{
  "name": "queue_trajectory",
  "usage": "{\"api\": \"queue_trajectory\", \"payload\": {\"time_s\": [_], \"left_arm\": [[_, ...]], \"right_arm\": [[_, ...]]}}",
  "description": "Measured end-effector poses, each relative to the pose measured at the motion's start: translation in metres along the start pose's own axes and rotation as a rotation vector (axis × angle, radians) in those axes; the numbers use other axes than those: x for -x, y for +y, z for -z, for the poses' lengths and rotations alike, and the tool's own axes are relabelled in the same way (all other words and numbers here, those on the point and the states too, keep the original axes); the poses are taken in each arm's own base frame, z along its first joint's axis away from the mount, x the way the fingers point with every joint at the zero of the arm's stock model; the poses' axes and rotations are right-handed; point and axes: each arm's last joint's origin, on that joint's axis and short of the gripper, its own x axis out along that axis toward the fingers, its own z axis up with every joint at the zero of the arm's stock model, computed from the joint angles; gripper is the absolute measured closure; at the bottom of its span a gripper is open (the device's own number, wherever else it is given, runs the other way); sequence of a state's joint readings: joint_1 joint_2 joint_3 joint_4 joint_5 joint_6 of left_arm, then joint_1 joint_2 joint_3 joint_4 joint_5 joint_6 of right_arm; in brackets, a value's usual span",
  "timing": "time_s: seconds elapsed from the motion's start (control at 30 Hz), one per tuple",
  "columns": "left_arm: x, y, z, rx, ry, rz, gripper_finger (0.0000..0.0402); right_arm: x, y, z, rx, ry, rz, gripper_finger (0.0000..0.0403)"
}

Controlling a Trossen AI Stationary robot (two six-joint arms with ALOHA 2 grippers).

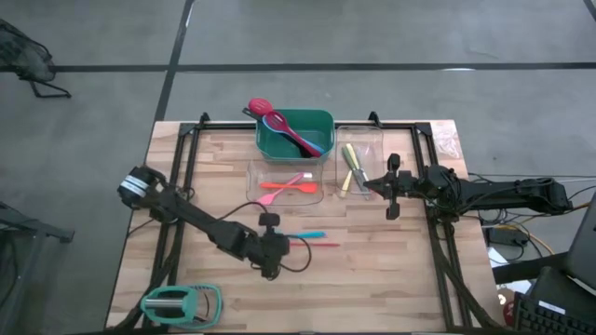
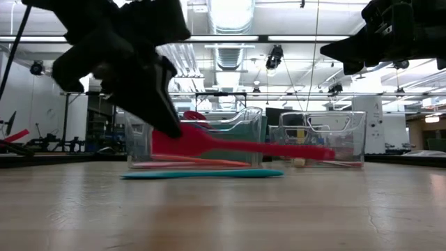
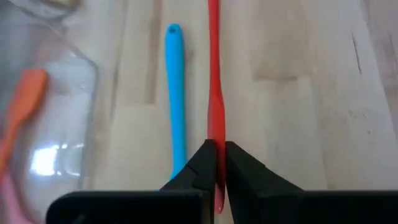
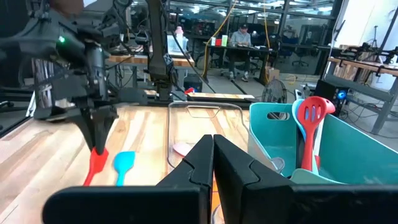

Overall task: Pick & Place Kitchen Items
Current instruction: Put the red spatula into the left transparent bin

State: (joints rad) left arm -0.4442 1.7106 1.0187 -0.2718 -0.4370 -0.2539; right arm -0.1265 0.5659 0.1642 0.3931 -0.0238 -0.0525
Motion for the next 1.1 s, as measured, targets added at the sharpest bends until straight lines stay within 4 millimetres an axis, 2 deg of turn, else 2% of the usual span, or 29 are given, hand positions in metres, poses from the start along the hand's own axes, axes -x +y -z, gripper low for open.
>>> {"api": "queue_trajectory", "payload": {"time_s": [0.23, 0.43, 0.6, 0.73, 1.1], "left_arm": [[0.024, 0.014, -0.011, -0.046, -0.092, -0.163, 0.0377], [0.05, 0.031, -0.015, -0.056, -0.14, -0.369, 0.038], [0.061, 0.044, -0.012, -0.065, -0.14, -0.535, 0.0378], [0.058, 0.058, -0.008, -0.033, -0.088, -0.608, 0.0378], [0.029, 0.092, 0.015, 0.017, 0.085, -0.642, 0.0375]], "right_arm": [[0.0, 0.0, 0.0, 0.0, 0.0, 0.001, 0.0394], [0.0, 0.0, 0.0, 0.0, 0.0, 0.0, 0.0394], [0.0, 0.0, 0.0, 0.0, 0.0, 0.0, 0.0394], [0.0, 0.0, 0.0, 0.0, 0.0, 0.0, 0.0394], [0.0, 0.0, 0.0, 0.0, 0.0, 0.001, 0.0394]]}}
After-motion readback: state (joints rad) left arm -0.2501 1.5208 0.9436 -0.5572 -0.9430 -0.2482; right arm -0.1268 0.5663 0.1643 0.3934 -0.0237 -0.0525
